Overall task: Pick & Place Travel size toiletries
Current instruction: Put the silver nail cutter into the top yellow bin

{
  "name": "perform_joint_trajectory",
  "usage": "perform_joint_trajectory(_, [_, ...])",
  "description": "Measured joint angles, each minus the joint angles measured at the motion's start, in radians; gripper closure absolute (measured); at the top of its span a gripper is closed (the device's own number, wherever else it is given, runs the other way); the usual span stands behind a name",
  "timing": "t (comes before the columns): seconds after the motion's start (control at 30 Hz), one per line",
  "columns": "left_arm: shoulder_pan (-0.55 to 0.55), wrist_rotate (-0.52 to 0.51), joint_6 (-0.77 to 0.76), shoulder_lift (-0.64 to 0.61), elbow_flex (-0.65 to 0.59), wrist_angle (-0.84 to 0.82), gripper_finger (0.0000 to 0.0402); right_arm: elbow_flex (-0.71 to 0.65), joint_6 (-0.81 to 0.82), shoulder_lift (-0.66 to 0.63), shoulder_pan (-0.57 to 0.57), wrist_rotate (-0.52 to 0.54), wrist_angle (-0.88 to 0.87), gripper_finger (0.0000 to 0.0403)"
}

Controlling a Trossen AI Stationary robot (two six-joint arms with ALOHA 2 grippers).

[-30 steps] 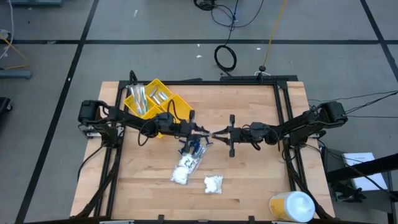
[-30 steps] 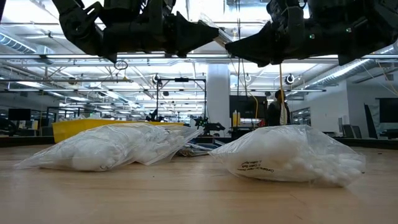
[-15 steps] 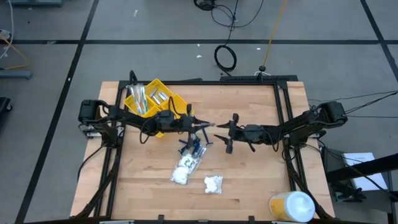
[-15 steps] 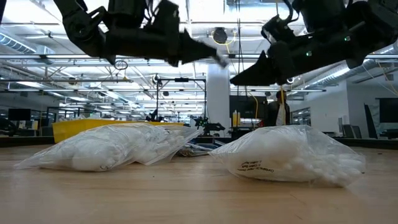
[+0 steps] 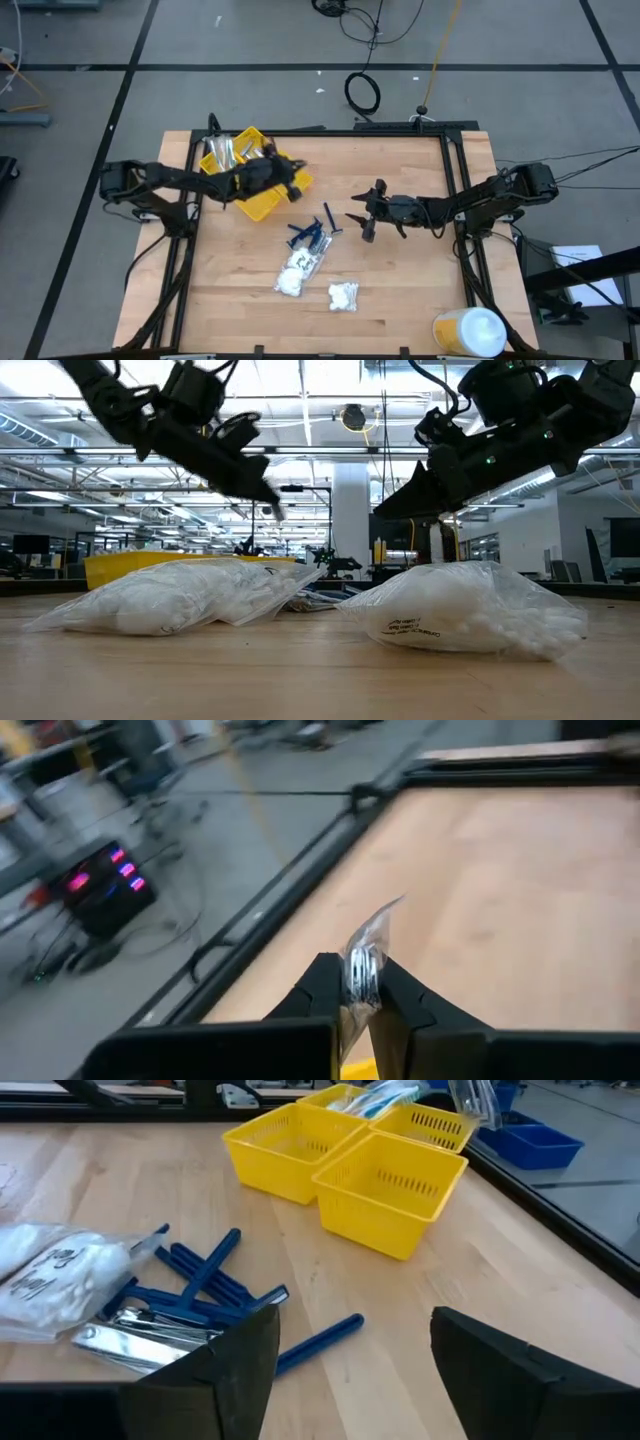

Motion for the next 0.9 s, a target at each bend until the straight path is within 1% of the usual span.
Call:
perform_joint_trajectory(0.13, [0.104, -0.007, -0.069, -0.059, -0.128, 0.086, 0.0392, 0.0, 0.0, 0.0, 0.0, 0.0, 0.005, 0.0163])
perform_joint_trajectory(0.27, [0.186, -0.12, -0.153, -0.106, -0.229, 0.126, 0.0393, 0.0, 0.0, 0.0, 0.0, 0.0, 0.011, 0.0165])
perform_joint_trajectory(0.33, [0.21, -0.176, -0.196, -0.121, -0.261, 0.126, 0.0386, 0.0, 0.0, 0.0, 0.0, 0.0, 0.015, 0.0165])
perform_joint_trajectory(0.4, [0.232, -0.207, -0.233, -0.125, -0.28, 0.123, 0.0383, 0.0, 0.0, 0.0, -0.001, 0.0, 0.017, 0.0166])
perform_joint_trajectory(0.57, [0.267, -0.209, -0.317, -0.121, -0.29, 0.09, 0.0381, 0.0, 0.001, 0.0, -0.001, 0.0, 0.036, 0.017])
perform_joint_trajectory(0.7, [0.282, -0.209, -0.375, -0.12, -0.29, 0.069, 0.0354, 0.0, 0.016, 0.0, -0.001, -0.001, 0.035, 0.017])
perform_joint_trajectory(0.9, [0.303, -0.209, -0.452, -0.12, -0.29, 0.064, 0.028, 0.0, 0.022, 0.0, -0.001, -0.001, 0.027, 0.0172])
